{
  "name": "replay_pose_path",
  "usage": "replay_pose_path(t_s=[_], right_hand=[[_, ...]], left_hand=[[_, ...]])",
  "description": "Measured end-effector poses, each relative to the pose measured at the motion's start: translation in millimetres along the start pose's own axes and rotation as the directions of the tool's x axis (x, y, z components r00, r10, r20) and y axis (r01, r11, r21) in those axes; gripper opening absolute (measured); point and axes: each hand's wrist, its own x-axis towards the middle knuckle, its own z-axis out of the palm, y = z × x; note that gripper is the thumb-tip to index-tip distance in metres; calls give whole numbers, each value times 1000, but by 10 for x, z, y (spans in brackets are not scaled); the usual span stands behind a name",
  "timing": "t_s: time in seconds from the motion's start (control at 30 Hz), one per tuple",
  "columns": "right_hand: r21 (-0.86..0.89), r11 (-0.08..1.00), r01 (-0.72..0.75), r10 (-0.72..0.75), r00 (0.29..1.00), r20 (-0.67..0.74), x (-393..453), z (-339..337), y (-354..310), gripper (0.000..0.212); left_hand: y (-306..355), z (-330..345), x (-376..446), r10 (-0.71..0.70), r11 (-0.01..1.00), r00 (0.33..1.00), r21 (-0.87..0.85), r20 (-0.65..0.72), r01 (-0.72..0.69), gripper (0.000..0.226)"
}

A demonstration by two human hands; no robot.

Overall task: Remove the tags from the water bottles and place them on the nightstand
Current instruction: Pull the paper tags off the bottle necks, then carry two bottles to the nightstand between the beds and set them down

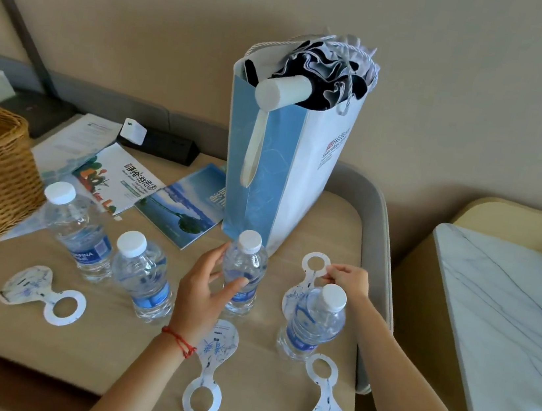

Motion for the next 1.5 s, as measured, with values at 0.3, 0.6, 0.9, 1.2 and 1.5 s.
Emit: replay_pose_path(t_s=[0.3,0.6,0.9,1.2,1.5], right_hand=[[-55,996,-63,64,998,0,189,142,278,14],[-172,966,192,-191,981,24,-67,-22,179,22],[205,860,467,-499,854,149,-1120,-299,72,42],[105,877,468,-480,855,195,-1359,-172,408,74],[96,865,492,-491,871,-33,-1416,-37,358,53]], left_hand=[[20,27,0,-22,1000,1000,13,5,22,54],[6,31,10,2,1000,1000,12,24,-2,58],[-37,28,29,37,999,999,-19,33,-36,58],[-85,87,134,7,999,996,-36,91,-4,68],[-29,123,296,-27,999,993,-18,118,29,52]])
